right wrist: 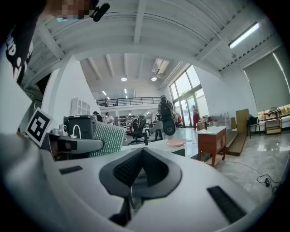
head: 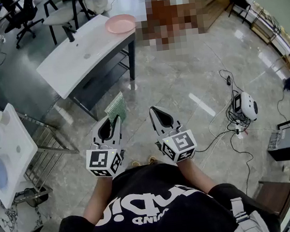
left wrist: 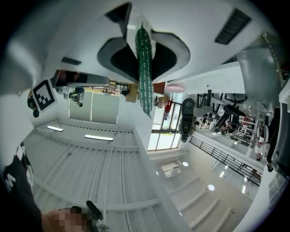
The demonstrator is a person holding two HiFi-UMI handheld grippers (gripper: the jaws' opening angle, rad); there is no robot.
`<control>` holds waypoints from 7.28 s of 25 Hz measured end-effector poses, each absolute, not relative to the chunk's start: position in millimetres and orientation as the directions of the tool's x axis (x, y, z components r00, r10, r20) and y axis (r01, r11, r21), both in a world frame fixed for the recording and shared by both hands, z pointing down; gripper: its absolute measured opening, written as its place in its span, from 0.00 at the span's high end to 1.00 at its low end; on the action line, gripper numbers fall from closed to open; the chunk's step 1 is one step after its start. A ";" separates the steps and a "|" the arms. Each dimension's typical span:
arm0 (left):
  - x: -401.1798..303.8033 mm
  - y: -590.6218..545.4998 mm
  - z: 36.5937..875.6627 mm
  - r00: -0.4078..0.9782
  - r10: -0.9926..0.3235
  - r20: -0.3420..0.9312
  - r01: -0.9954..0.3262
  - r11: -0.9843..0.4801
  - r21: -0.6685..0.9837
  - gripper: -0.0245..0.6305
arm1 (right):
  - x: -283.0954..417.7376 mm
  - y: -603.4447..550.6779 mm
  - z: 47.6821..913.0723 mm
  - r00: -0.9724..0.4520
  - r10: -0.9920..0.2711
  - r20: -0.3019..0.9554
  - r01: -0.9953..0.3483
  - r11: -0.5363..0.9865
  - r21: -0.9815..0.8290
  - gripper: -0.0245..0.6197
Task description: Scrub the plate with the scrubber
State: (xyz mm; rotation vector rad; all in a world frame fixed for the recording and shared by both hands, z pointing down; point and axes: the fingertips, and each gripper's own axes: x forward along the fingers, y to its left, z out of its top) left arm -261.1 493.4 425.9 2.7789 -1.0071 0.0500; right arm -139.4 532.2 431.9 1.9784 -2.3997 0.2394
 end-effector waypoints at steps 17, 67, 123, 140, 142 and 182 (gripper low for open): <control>-264.6 454.0 440.6 0.780 -0.615 0.117 -0.626 -0.768 0.139 0.83 | -137.3 508.8 446.2 -0.187 -0.980 0.073 -0.971 0.173 -0.166 0.93; -87.1 111.2 433.8 0.646 -0.757 0.104 -0.763 -0.633 0.128 0.83 | 62.5 158.6 458.1 -0.363 -0.930 0.062 -0.919 0.346 -0.190 0.93; -46.9 -150.9 443.6 0.604 -0.777 0.176 -0.794 -0.570 0.210 0.83 | 45.9 -105.8 538.2 -0.667 -0.624 0.408 -0.692 0.722 -0.027 0.55; -56.4 -156.4 449.2 0.548 -0.817 0.181 -0.830 -0.505 0.236 0.83 | 37.2 -98.8 636.0 -0.552 -0.453 0.700 -0.453 0.868 0.204 0.56; -58.1 -156.3 449.5 0.545 -0.819 0.181 -0.832 -0.500 0.239 0.83 | 37.9 -99.6 641.5 -0.538 -0.446 0.715 -0.442 0.872 0.211 0.58; -75.9 -159.3 451.0 0.539 -0.826 0.166 -0.830 -0.488 0.271 0.83 | 13.7 -124.0 548.0 -0.748 -0.381 0.543 -0.528 0.838 -0.140 0.92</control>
